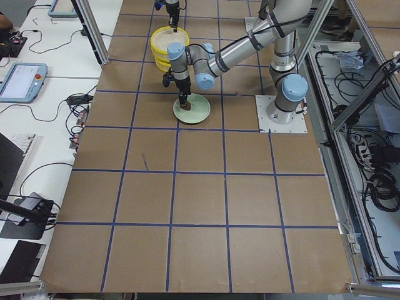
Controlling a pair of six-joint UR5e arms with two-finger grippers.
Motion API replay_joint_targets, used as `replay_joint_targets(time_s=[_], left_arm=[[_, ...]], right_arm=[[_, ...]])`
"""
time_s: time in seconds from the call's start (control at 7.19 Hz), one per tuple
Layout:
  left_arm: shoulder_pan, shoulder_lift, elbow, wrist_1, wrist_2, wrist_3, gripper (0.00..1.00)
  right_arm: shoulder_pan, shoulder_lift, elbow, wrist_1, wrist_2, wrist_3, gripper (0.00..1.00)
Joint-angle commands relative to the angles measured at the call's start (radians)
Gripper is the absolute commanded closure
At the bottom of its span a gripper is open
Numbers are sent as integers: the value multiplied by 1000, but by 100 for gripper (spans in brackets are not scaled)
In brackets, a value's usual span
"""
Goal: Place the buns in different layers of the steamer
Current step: 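Grasp the brown bun on the plate with the left gripper and lift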
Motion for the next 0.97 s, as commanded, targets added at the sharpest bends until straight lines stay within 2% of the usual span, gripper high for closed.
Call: replay_joint_targets(time_s=[0.0, 0.28, 0.42, 0.56, 0.7, 0.83], left_arm=[[1, -34, -3, 39, 1, 3, 14], [2, -25, 0, 39, 3, 6, 69], [2, -13, 5, 39, 3, 6, 87], [1, 4, 15, 42, 3, 5, 98], [-2, 70, 31, 27, 4, 2, 100], [-2, 119, 35, 1, 4, 2, 100]], right_arm=[[1, 3, 19, -4, 10, 23, 94], [1, 0, 22, -7, 10, 32, 94], [1, 2, 23, -7, 13, 43, 94], [1, 2, 22, -7, 28, 51, 94], [1, 3, 23, -4, 80, 80, 94], [1, 2, 24, -4, 81, 83, 94]])
